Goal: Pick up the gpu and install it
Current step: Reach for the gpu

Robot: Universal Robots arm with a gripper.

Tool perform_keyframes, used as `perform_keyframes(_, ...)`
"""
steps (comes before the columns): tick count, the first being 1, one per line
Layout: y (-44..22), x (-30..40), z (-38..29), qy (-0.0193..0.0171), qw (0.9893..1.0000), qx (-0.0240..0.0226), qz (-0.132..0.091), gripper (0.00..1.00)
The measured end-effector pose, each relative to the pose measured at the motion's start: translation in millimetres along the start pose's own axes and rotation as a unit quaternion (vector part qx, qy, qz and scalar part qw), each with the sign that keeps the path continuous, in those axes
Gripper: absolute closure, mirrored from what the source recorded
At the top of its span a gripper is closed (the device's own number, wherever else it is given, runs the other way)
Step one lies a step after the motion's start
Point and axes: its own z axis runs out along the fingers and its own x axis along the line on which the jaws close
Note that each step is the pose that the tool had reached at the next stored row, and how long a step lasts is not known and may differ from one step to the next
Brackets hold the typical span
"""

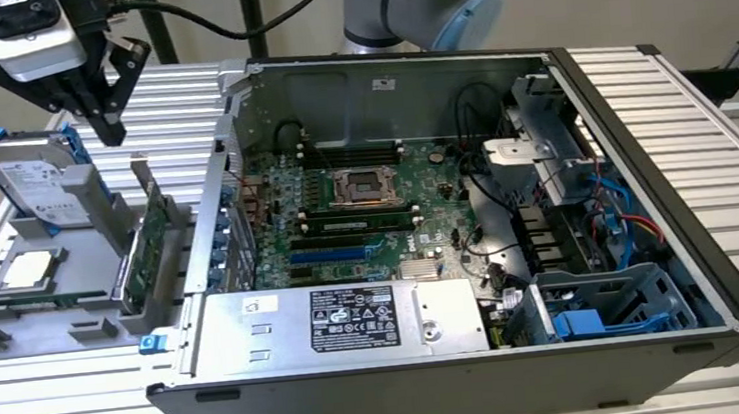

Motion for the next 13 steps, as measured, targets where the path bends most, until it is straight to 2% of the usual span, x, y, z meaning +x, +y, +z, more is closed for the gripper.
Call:
perform_keyframes(6,-2.9,4.4,-0.3,0.0006,1.0000,0.0000,0.000,1.00)
perform_keyframes(11,-3.6,7.0,-0.5,0.0050,1.0000,0.0004,0.000,1.00)
perform_keyframes(13,-3.7,8.3,-0.5,0.0057,1.0000,0.0004,0.000,1.00)
